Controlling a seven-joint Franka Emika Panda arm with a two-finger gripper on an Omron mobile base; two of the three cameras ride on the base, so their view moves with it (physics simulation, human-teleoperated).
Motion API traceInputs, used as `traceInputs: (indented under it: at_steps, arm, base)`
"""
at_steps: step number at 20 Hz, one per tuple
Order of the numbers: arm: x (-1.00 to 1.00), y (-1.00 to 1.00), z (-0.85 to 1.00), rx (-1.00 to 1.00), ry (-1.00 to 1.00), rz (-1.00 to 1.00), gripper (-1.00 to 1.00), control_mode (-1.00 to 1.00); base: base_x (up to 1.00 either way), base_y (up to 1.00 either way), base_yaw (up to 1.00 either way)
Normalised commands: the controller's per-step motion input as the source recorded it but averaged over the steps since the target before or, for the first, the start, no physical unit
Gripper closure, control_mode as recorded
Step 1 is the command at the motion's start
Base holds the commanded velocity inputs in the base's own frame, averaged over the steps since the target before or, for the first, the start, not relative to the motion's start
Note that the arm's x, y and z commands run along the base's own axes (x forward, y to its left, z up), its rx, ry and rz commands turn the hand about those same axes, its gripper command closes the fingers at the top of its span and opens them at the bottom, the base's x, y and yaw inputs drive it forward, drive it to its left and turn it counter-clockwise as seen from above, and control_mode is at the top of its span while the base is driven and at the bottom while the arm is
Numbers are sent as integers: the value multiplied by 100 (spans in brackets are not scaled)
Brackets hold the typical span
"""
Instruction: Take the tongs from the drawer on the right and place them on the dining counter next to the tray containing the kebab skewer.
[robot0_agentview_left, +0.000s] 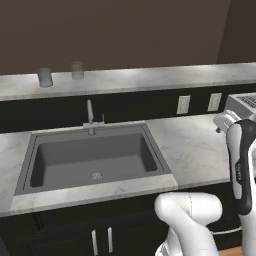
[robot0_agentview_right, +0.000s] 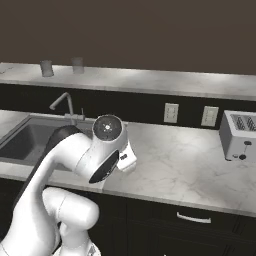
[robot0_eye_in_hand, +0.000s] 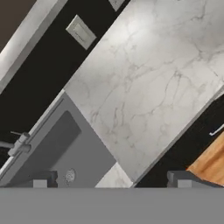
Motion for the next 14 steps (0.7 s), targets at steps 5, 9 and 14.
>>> traceInputs:
  at_steps: [5, 9, 14]
  arm:
    - [-34, -40, -23, 5, -13, -15, -100, -100]
    - [-36, -53, -22, 22, -12, -13, -100, -100]
    - [-30, -47, -23, 18, -12, -3, -100, -100]
  base:
    - [0, 0, 0]
    - [0, 0, 0]
    - [0, 0, 0]
